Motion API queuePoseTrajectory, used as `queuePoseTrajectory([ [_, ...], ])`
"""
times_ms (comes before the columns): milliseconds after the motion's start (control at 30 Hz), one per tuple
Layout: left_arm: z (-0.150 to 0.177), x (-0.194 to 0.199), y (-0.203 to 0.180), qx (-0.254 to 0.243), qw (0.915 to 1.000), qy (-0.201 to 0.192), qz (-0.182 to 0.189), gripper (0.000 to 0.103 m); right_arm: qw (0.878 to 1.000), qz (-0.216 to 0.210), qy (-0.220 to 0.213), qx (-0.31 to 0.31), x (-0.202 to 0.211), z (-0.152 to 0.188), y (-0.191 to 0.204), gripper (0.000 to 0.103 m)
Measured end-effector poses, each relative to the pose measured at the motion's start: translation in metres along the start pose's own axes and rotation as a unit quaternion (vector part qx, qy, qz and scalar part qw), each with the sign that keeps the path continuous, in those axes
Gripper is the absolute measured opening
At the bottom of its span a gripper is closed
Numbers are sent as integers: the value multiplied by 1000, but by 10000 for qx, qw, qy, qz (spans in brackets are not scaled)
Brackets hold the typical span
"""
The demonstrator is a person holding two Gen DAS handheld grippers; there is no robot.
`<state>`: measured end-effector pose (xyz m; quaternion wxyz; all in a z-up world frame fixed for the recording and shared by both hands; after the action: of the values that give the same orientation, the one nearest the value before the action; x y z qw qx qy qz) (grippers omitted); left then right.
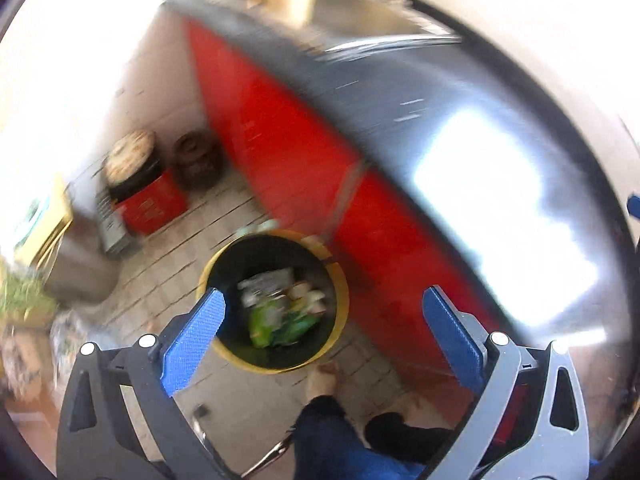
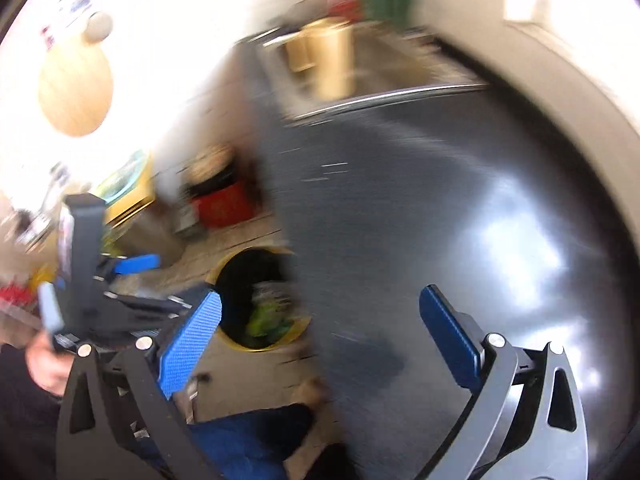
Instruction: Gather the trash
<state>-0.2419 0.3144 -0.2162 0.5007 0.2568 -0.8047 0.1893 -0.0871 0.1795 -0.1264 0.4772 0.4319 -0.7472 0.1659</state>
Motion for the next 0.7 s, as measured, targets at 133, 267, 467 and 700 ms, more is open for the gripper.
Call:
queuePoseTrajectory([
  [133, -52, 17, -91, -1148, 9920, -382, 364, 96, 9907, 806, -497, -974, 65, 23, -102, 96],
  [267, -90, 36, -189, -2158, 9698, -760, 849, 96, 9617, 1844, -911, -1811, 131, 61, -195, 96],
  [467, -110, 58, -315, -3033, 9388, -891, 1367, 96, 9050, 2744, -1155, -3037, 197, 122, -274, 96],
  [700, -100, 59, -400, -3620, 9167, -785, 1498, 96, 8542, 2819, -1295, -4173, 231, 173, -320, 96],
])
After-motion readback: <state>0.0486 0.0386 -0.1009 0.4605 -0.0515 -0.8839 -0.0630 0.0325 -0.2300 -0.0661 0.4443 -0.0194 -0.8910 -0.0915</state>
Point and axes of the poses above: each gripper's, at about its wrist camera, not at the fingertips, and x roughly against the way its jaws point, y to its left, z to its underside, the point moved 8 cm from there along -x, roughly the way its jaws point, and after that the axes turned 11 degrees about -x, right-handed, at the moved point
